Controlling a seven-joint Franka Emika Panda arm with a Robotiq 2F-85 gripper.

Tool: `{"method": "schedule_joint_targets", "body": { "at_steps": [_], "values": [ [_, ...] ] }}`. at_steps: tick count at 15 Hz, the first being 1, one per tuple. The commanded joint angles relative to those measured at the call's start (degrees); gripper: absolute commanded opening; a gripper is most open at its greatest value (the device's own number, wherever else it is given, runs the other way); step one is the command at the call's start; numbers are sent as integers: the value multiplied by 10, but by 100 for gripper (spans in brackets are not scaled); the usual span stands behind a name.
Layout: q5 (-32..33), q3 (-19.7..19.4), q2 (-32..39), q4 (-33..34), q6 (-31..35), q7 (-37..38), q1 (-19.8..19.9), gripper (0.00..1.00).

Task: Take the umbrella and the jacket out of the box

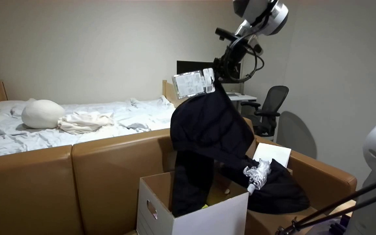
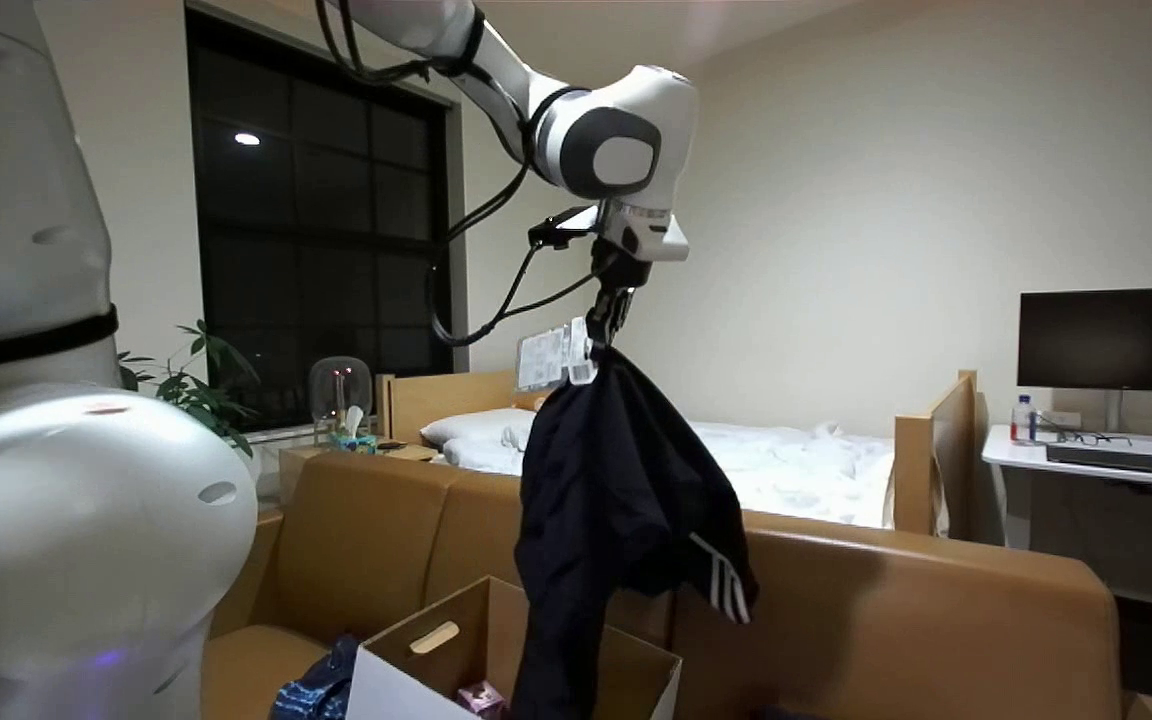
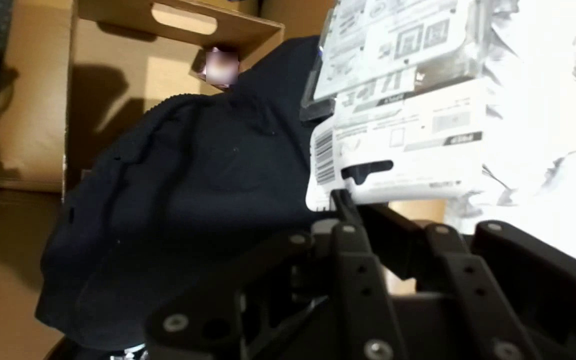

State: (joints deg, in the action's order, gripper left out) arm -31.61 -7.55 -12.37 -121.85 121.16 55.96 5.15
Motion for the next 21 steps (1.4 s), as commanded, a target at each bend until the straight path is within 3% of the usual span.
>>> {"method": "schedule_joint_targets", "body": {
  "at_steps": [1,8,12,16,21],
  "values": [
    [-27,-20,-45,24,-1,34,33,2],
    [-94,-117,-53,82,1,24,103,2],
    [-172,-167,-10,133,16,20,129,2],
    [-226,-200,41,195,1,27,148,2],
    [-264,-211,110,263,-17,32,168,2]
  ]
}}
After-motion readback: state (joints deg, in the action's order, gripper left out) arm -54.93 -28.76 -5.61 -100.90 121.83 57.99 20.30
